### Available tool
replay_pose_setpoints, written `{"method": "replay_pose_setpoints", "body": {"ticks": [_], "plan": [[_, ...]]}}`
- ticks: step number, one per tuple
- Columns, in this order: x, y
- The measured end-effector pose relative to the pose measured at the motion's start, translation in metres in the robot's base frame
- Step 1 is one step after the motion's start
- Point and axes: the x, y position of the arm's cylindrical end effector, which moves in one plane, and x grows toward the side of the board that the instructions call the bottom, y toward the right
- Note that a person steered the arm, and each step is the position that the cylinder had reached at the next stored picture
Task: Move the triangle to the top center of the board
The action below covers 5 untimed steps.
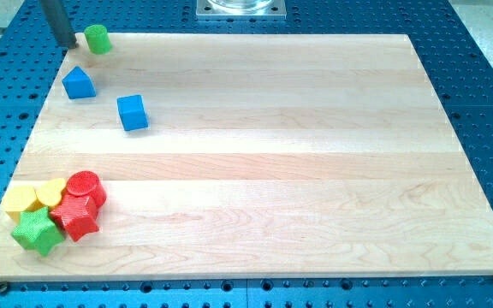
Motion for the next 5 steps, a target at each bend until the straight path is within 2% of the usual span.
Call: {"method": "replay_pose_setpoints", "body": {"ticks": [2, 3, 5], "plan": [[0.002, 0.000], [0.048, 0.006], [0.172, 0.025]]}}
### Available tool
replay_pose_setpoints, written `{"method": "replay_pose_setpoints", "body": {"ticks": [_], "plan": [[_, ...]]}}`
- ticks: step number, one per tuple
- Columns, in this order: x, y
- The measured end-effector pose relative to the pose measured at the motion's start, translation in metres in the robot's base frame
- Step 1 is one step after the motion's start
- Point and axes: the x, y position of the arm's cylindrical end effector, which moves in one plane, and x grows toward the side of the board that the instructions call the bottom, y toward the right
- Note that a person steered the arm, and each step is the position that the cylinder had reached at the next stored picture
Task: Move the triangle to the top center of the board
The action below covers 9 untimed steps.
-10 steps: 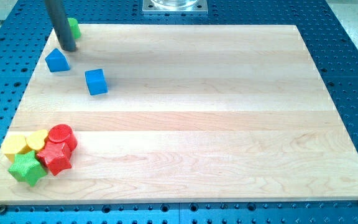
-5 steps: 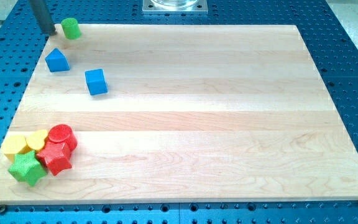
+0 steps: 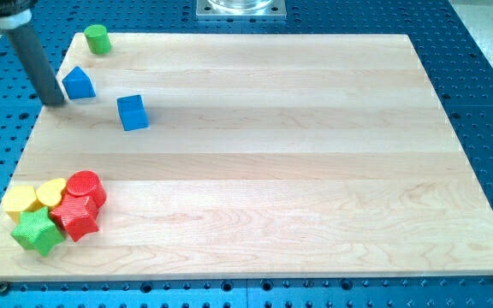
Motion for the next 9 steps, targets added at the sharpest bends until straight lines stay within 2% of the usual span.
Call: {"method": "replay_pose_setpoints", "body": {"ticks": [1, 2, 3, 5, 6, 7, 9], "plan": [[0.060, 0.013], [0.089, 0.019], [0.056, 0.025], [-0.037, 0.023], [-0.057, 0.042], [-0.059, 0.066], [-0.059, 0.024]]}}
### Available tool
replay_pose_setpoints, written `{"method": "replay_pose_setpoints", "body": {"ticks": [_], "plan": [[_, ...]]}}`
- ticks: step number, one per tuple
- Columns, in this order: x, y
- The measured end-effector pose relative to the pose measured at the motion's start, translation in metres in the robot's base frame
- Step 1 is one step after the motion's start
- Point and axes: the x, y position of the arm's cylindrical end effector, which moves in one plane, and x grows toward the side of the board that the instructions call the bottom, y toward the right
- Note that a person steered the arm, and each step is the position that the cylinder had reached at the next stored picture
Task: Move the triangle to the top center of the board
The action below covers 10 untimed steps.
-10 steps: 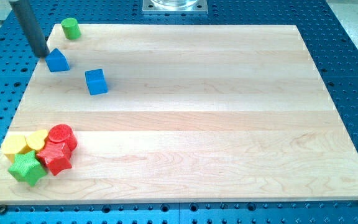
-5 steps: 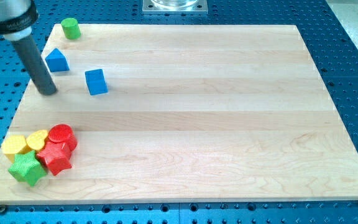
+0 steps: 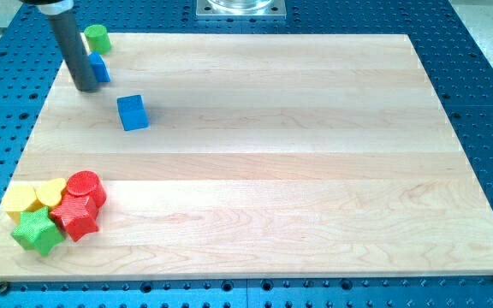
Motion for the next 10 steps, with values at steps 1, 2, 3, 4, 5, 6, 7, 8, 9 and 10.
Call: {"method": "replay_pose_setpoints", "body": {"ticks": [1, 2, 3, 4, 5, 6, 7, 8, 9, 10], "plan": [[-0.014, -0.027], [-0.042, -0.022], [-0.046, 0.062], [-0.039, 0.108], [-0.037, 0.013], [-0.008, -0.004], [-0.006, 0.059], [-0.010, 0.133], [-0.012, 0.174], [0.002, 0.185]]}}
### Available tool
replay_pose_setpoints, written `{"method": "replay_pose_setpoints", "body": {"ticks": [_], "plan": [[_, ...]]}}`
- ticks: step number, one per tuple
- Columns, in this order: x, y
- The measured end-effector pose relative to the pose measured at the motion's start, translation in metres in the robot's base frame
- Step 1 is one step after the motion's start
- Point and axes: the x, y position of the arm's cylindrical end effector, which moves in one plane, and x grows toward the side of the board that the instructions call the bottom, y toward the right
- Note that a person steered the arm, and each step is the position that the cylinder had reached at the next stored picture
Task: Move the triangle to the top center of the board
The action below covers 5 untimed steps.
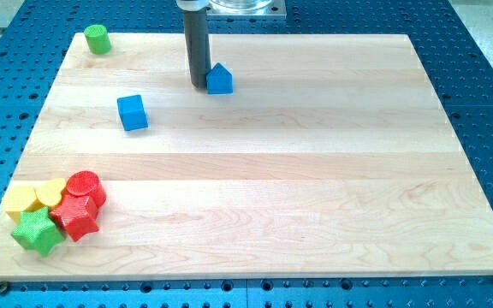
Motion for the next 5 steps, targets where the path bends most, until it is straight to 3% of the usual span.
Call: {"method": "replay_pose_setpoints", "body": {"ticks": [1, 2, 4, 5], "plan": [[0.023, -0.004], [0.008, 0.029], [-0.050, 0.040], [-0.032, 0.044]]}}
